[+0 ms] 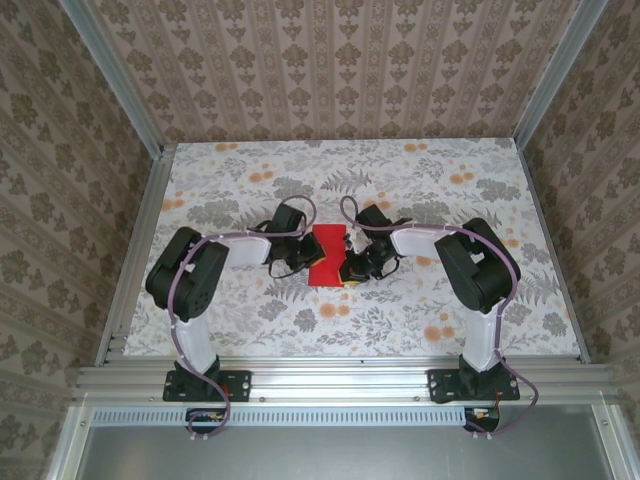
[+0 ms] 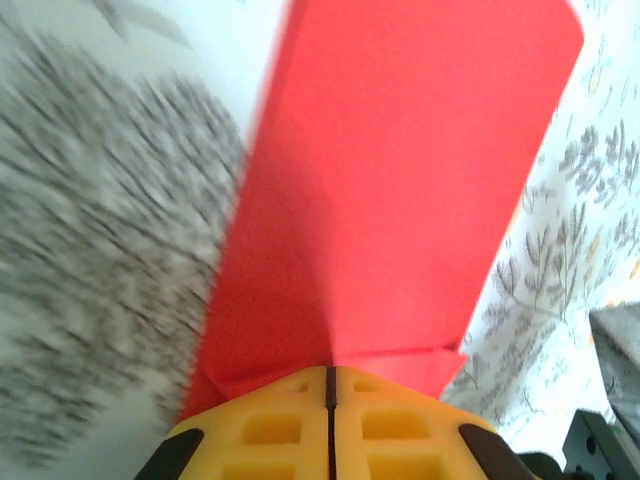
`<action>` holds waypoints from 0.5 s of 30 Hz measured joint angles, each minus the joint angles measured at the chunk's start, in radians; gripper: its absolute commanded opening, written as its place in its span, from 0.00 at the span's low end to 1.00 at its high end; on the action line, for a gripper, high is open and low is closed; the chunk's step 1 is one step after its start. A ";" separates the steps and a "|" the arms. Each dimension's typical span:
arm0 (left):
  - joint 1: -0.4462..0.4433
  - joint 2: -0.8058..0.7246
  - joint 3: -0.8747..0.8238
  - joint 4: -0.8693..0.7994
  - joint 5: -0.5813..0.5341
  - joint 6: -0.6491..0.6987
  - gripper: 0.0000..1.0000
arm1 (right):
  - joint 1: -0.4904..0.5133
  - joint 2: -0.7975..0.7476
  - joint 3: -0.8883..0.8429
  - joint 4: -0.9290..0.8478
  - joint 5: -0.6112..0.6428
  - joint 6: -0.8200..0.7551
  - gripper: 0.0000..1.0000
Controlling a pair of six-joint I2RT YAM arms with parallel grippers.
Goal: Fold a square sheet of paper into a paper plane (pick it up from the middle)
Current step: Fold the triangle a second time at the center of the table.
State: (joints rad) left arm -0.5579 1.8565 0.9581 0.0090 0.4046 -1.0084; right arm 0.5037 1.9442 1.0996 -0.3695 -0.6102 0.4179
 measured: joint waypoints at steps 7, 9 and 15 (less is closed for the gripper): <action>0.083 0.000 -0.003 0.025 -0.008 0.080 0.14 | 0.000 0.000 0.000 0.000 0.000 0.000 0.03; 0.089 -0.002 -0.003 0.036 -0.009 0.095 0.16 | 0.000 0.000 0.000 0.000 0.000 0.000 0.03; 0.041 -0.094 -0.018 0.052 -0.013 0.112 0.16 | 0.000 0.000 0.000 0.000 0.000 0.000 0.03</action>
State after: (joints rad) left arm -0.5167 1.7622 0.9401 0.0612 0.3920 -0.8963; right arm 0.5037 1.9442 1.0996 -0.3695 -0.6098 0.4183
